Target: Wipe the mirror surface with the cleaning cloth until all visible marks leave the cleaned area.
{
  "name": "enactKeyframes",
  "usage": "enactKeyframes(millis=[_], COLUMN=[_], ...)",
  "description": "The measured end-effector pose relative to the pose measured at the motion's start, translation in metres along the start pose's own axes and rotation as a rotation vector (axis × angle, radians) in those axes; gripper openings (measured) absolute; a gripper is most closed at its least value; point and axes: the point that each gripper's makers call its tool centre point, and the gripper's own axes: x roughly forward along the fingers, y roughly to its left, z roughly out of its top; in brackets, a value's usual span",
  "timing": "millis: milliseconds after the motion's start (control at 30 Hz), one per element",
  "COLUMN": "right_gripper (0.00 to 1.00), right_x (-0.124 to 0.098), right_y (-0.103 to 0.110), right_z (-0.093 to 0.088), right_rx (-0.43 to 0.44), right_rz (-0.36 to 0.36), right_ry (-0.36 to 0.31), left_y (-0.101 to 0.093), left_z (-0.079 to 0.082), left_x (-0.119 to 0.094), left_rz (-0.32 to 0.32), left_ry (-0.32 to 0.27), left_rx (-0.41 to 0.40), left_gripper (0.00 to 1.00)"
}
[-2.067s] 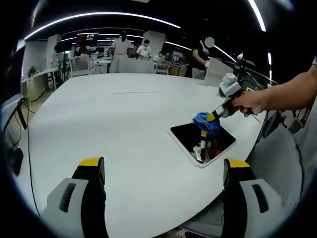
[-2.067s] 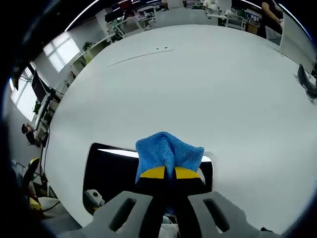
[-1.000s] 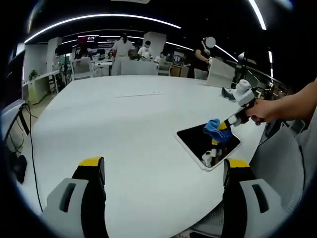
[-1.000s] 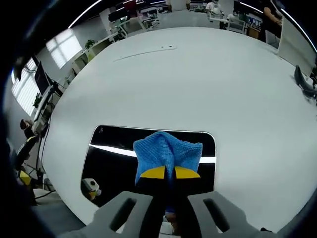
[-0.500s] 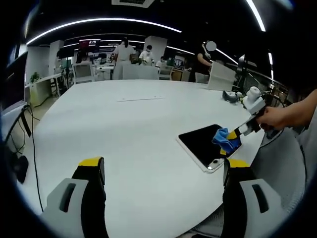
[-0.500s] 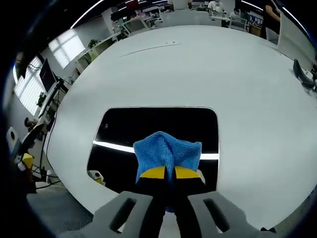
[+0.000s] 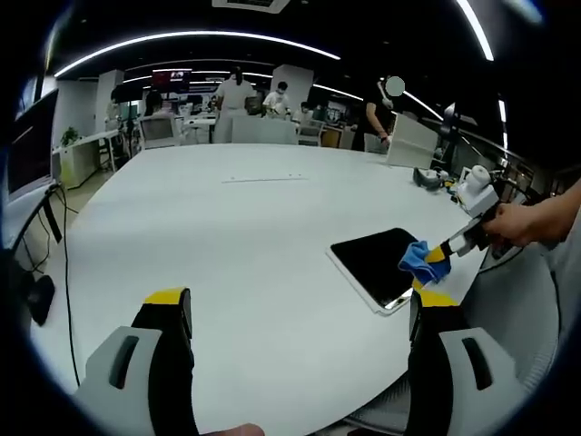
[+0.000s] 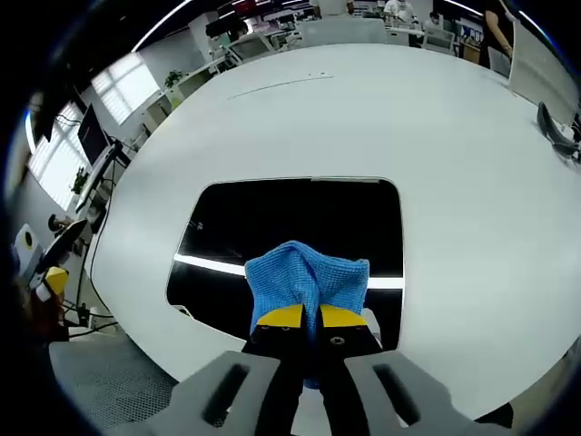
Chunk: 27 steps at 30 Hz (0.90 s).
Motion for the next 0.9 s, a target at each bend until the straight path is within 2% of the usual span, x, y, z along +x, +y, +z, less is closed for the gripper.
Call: enactKeyframes(millis=[267,333,500,667,900], right_gripper=[0.00,0.00,0.00,0.00,0.00], right_x=[-0.004,-0.005,-0.009,-0.011,-0.012], right_y=[0.003,0.003,0.005,0.005,0.005], right_z=[-0.007,-0.008,-0.016,-0.021,-0.021], right_rx=[0.000,-0.013,0.007,-0.002,-0.002], right_rz=[0.008,0.004,0.009,0.019,0.022], right_ry=[0.005,0.002,0.009,0.022,0.021], left_y=[-0.003,-0.004,-0.007,-0.016,-0.018], left_z=[-0.002,-0.006,0.000,-0.001,-0.014], left_x=[0.003,0.005,0.007,0.006,0.003], left_rz=[-0.005,-0.006,0.001,-0.009,-0.006], left_ry=[0.003,0.023,-0.009,-0.019,-0.004], left_rx=[0.007,0.038,0.010,0.019,0.006], left_gripper=[0.99,0.99,0.99,0.99,0.99])
